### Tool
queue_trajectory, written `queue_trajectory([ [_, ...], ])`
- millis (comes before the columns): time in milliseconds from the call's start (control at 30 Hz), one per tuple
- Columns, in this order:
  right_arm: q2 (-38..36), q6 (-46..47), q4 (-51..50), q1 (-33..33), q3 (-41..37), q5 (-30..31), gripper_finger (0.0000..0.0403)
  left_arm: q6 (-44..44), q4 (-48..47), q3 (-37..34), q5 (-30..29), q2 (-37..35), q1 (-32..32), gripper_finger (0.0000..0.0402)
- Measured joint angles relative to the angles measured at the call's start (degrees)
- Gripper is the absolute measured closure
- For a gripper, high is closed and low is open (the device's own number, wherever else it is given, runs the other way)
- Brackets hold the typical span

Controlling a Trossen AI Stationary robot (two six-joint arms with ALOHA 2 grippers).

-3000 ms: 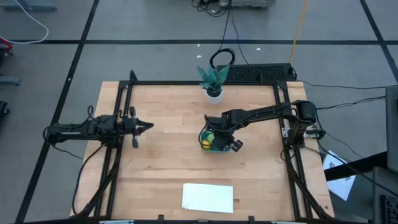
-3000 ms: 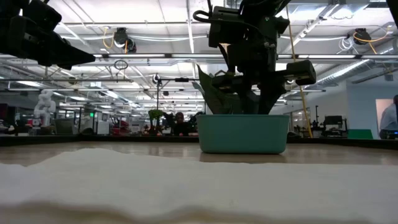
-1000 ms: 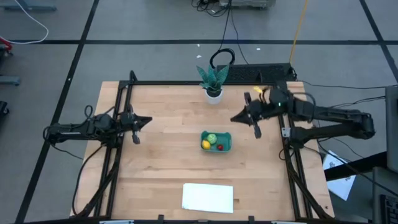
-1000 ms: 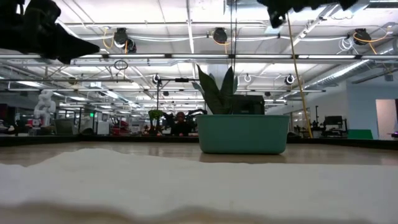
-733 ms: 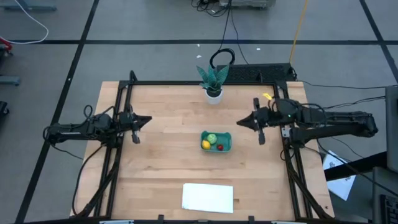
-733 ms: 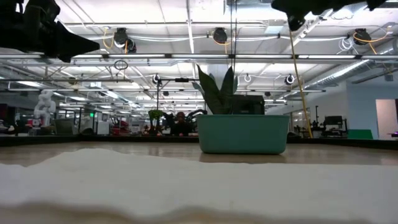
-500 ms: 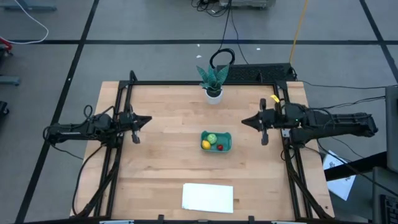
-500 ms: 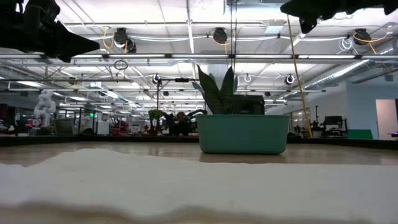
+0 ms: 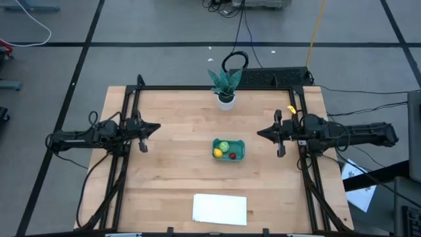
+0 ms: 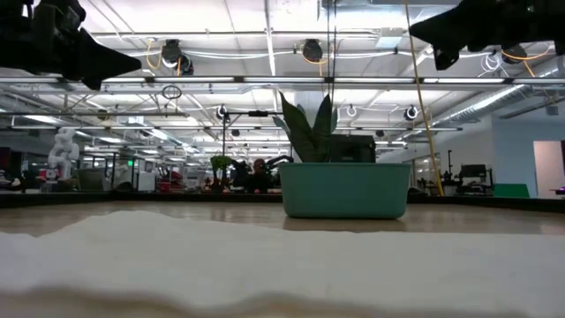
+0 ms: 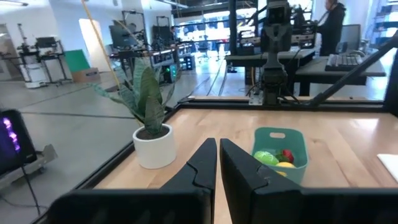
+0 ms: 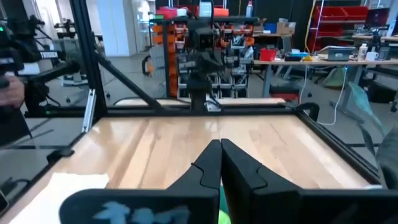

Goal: Pick and placing Produce into tupperware
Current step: Return to Home Position

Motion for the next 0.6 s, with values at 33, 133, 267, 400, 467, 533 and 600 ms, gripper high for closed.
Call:
queue_trajectory([
  [33,-0.4,-0.2,-0.2,0.0,-0.6,0.0,0.0403,0.4,0.0,0.0,0.5,0.0,0.0,0.0376],
  [133,-1.5,-0.7,1.4,0.0,-2.6,-0.1,0.0403,1.4,0.0,0.0,0.5,0.0,-0.4,0.0376],
  [267,-4.7,-0.9,3.6,0.0,-5.0,-0.1,0.0403,2.0,0.0,0.0,0.6,0.0,-1.9,0.0376],
  [400,-6.8,0.1,3.4,0.0,-6.9,-0.2,0.0403,2.0,0.2,0.0,0.5,0.0,-3.9,0.0376],
  [467,-7.4,0.2,3.3,0.0,-7.3,-0.2,0.0403,2.4,0.3,0.0,0.5,0.0,-4.9,0.0376],
  [533,-7.9,-0.3,3.4,0.1,-7.5,-0.2,0.0403,3.1,0.8,0.0,0.5,0.0,-5.9,0.0376],
  [600,-8.3,-1.3,3.4,0.5,-7.8,-0.2,0.0403,3.8,1.9,0.0,0.5,0.0,-6.9,0.0376],
])
